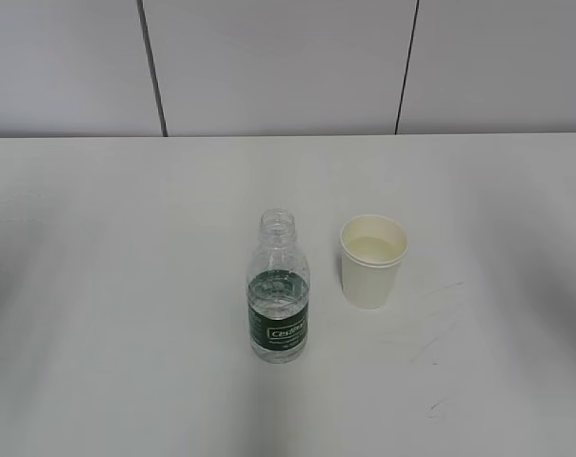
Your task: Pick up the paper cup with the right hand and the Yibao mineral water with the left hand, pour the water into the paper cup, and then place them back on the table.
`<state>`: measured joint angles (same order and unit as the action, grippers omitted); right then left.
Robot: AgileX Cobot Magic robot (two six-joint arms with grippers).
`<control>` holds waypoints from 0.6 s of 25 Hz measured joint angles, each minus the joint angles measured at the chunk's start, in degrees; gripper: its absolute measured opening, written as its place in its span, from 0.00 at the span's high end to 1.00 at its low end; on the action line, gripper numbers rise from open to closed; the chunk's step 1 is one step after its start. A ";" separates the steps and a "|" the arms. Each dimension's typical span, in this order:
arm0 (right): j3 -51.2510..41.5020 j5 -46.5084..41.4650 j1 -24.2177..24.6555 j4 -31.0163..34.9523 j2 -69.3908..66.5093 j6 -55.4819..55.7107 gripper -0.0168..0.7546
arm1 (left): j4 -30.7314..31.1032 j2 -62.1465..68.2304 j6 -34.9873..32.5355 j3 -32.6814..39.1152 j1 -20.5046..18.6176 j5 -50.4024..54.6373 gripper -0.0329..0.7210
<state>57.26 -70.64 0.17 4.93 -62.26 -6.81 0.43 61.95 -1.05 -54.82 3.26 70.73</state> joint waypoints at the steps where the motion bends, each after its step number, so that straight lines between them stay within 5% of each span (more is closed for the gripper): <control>1: -1.70 0.00 0.00 0.00 1.76 -0.10 0.22 | -0.43 -1.93 0.00 0.97 0.00 0.00 0.33; 15: -21.28 0.61 0.00 0.00 24.88 -0.10 0.22 | -3.14 -27.18 1.05 17.70 0.00 -1.82 0.33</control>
<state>35.98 -70.03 0.17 4.93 -37.39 -6.92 -2.71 34.77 0.00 -37.12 3.26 68.90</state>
